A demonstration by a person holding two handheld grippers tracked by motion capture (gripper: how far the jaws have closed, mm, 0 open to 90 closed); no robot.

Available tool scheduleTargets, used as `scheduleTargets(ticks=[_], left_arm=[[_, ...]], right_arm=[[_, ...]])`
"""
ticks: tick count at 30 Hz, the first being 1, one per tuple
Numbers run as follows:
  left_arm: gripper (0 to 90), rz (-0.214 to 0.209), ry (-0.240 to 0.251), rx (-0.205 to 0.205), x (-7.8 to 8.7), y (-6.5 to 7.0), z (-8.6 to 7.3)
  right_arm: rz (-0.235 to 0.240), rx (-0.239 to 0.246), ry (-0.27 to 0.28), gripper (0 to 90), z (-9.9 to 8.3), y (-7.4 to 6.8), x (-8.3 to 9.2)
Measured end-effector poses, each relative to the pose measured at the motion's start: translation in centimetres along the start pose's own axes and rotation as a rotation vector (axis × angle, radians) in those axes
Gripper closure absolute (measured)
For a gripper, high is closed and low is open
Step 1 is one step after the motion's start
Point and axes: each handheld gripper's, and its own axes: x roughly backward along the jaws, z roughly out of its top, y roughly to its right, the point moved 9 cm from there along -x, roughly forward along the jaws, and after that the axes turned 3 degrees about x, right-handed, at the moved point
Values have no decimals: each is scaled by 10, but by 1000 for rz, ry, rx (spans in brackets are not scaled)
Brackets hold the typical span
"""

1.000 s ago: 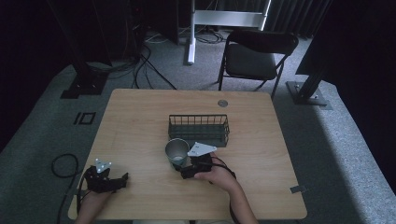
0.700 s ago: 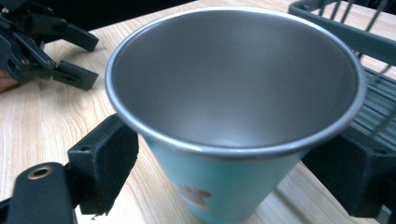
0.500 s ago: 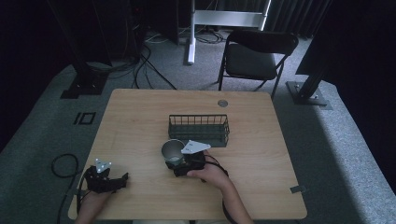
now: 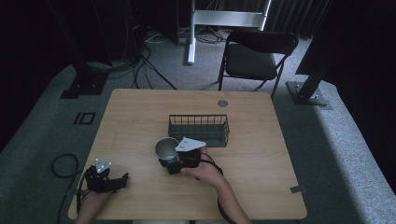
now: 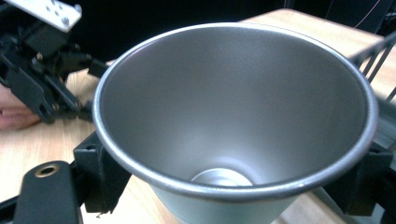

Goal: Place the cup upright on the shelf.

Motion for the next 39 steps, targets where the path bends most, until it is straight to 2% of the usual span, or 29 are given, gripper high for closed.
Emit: scheduleTargets(ticks=[11,15,19,21,27,32,39], left_arm=[[14,0,1,0,0,0,0],[14,0,1,0,0,0,0],[14,-1,-1,0,0,0,0],[14,-1,-1,0,0,0,0],[14,-1,-1,0,0,0,0],[14,-1,-1,0,0,0,0],[14,-1,1,2,0,0,0]], right_arm=[[-25,-13,27,147,34,6,14],[-33,-30,61,147,47,10,21],[-57,-31,73,147,59,16,28],[-85,-24,81,147,64,20,31],[-127,-24,92,147,77,32,41],[-174,-52,101,147,86,45,47],[-276,-77,116,148,94,70,57]])
